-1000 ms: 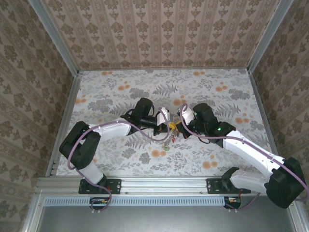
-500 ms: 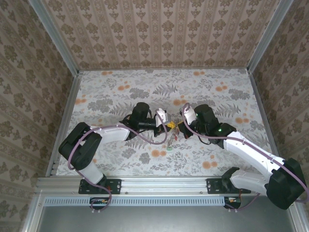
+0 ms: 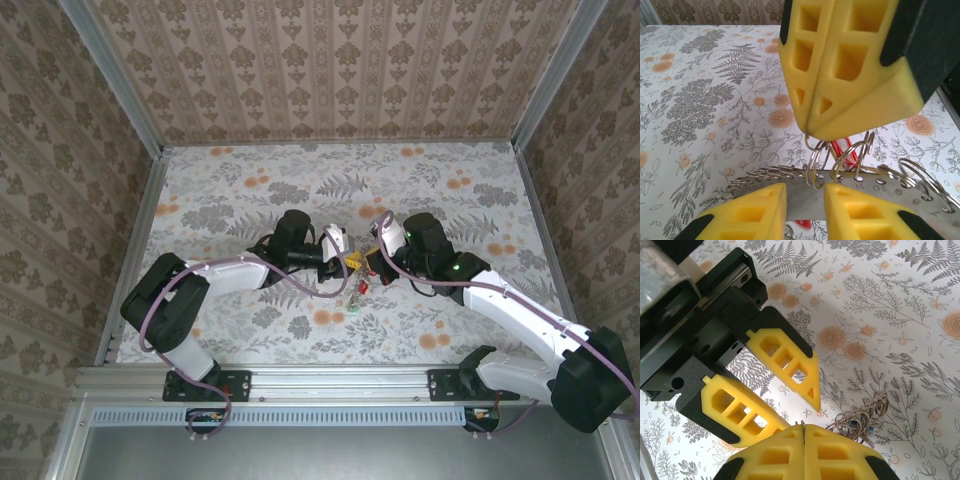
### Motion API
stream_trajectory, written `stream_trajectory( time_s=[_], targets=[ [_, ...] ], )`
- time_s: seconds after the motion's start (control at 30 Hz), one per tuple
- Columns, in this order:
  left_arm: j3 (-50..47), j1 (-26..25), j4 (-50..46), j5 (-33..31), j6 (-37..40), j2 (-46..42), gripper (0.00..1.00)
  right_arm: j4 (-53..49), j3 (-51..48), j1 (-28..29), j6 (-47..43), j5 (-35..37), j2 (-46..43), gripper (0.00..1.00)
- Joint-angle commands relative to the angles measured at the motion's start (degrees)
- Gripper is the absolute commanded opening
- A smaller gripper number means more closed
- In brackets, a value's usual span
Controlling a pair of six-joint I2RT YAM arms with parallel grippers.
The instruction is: Put the keys on the keyring
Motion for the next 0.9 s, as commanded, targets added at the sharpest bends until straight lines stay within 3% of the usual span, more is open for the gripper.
stream_trajectory(
  time_s=[0.0, 0.43, 0.63, 0.87],
  targets=[
    [1.9, -0.3, -1.6, 1.0, 1.2, -1.6, 0.28, 0.9, 2.2, -0.2, -1.1, -2.2, 0.0, 0.00],
    [4.1, -0.3, -5.5, 2.0, 3.7, -1.4, 0.28, 0.6, 2.7, -0.2, -1.5, -3.5, 0.5, 0.00],
    [4.9, -0.3, -8.4, 2.6, 5.5, -1.8, 0.13, 0.2, 3.1, -0.2, -1.8, -3.6, 0.8, 0.00],
    [5.7, -0.4, -9.5, 3.4, 6.2, -1.7, 0.22, 0.1, 3.2, -0.1, -1.7, -4.0, 1.2, 0.00]
  ],
)
